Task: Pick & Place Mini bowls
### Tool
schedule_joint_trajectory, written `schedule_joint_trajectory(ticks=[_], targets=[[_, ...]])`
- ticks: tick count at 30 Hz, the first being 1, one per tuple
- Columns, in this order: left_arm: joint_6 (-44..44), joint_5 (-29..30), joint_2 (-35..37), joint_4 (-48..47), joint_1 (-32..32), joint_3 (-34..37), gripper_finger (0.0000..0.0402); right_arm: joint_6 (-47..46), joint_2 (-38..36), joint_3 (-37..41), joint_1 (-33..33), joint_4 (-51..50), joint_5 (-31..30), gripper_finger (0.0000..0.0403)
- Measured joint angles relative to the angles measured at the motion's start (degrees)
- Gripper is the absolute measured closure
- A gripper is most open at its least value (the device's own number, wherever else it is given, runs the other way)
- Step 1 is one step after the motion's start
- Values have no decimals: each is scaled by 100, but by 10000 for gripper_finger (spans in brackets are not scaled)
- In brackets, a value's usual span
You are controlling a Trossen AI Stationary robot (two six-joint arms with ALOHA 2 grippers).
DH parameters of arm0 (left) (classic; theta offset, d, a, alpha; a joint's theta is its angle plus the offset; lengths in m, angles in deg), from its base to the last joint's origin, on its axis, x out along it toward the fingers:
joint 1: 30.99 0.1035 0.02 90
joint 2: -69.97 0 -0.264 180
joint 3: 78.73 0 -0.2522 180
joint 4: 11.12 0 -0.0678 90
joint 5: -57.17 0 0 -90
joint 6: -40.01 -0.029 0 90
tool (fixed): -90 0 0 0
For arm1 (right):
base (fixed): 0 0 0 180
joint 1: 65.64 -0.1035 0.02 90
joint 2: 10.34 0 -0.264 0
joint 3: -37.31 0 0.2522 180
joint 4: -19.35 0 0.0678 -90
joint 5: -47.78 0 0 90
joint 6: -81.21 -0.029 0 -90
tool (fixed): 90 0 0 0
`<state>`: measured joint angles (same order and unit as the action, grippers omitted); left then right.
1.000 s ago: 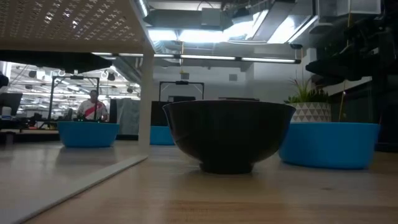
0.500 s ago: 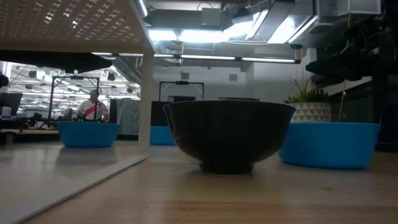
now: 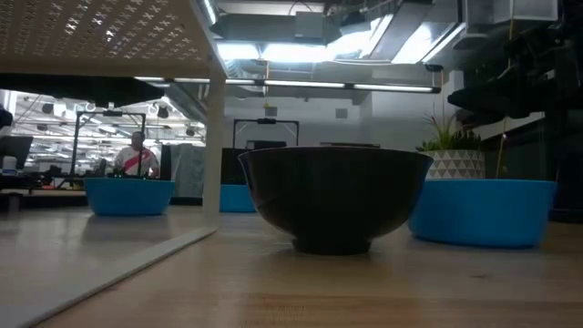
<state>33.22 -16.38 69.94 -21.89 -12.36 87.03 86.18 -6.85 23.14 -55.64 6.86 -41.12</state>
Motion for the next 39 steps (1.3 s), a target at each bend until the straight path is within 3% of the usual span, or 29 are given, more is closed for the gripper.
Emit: schedule_joint_trajectory(ticks=[7,15,18,39], targets=[[2,0,0,0,2,0,304,0,59,-479,0,-283,0,327],[0,1,0,-1,0,0,304,0,635,-2067,0,-2231,0,327],[0,0,0,0,0,0,304,0,1083,-2606,-3,-2956,2,327],[0,1,0,0,1,0,304,0,5009,-5067,-952,-2900,2,327]])
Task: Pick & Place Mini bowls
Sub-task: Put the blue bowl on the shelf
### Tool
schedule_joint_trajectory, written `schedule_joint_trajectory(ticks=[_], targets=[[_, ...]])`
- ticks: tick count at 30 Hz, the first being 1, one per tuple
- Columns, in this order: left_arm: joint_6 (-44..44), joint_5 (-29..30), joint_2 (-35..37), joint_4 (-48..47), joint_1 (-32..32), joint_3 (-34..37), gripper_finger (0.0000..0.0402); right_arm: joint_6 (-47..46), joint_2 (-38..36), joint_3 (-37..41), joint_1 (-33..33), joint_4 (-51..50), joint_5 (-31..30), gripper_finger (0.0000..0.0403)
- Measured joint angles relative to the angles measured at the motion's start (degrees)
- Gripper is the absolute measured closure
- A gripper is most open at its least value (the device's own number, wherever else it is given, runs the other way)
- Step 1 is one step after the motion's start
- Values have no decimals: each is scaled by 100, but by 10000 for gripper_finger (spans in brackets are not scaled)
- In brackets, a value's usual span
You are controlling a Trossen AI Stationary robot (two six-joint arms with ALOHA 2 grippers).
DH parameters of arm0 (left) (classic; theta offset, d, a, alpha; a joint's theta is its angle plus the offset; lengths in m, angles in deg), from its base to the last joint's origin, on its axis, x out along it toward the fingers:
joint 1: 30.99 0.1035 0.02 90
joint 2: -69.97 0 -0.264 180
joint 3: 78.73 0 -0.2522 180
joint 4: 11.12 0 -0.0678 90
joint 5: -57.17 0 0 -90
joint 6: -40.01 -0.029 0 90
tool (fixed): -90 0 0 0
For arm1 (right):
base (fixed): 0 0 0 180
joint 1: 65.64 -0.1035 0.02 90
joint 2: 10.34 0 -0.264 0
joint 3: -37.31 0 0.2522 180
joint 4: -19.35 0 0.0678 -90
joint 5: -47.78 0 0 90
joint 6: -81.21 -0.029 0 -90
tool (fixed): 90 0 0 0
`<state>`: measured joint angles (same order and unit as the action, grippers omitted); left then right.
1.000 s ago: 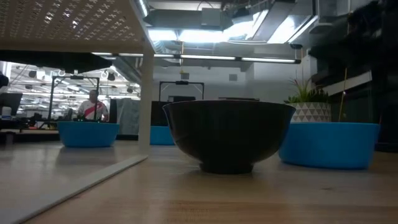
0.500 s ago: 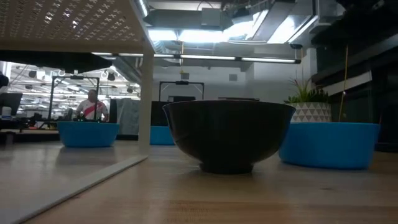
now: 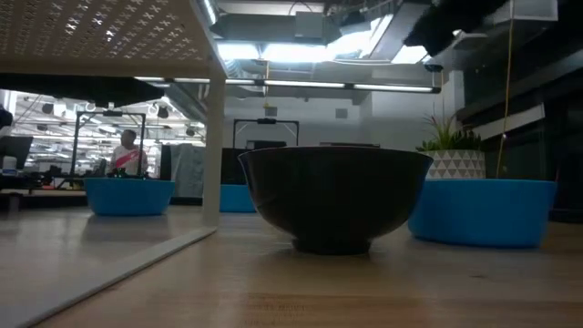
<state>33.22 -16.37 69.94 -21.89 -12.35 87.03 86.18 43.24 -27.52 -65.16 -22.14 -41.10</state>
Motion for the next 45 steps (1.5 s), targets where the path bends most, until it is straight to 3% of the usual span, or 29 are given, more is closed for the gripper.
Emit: schedule_joint_trajectory(ticks=[6,11,18,23,27,30,45], targets=[[0,1,0,0,-1,0,304,56,844,-588,-406,63,-2,327],[0,0,0,0,0,0,304,790,1536,-859,-713,464,-2,327],[0,-1,0,0,1,0,304,497,2390,-1142,-1004,922,0,327],[0,1,0,0,1,0,304,-701,2864,-1354,-1087,1164,98,327],[0,0,0,0,1,0,304,-2132,3101,-1671,-1049,1181,643,327],[0,1,0,0,1,0,304,-2560,3242,-1867,-916,1175,1014,327],[0,1,0,0,-1,0,304,-980,4215,-2796,364,1348,963,327]])
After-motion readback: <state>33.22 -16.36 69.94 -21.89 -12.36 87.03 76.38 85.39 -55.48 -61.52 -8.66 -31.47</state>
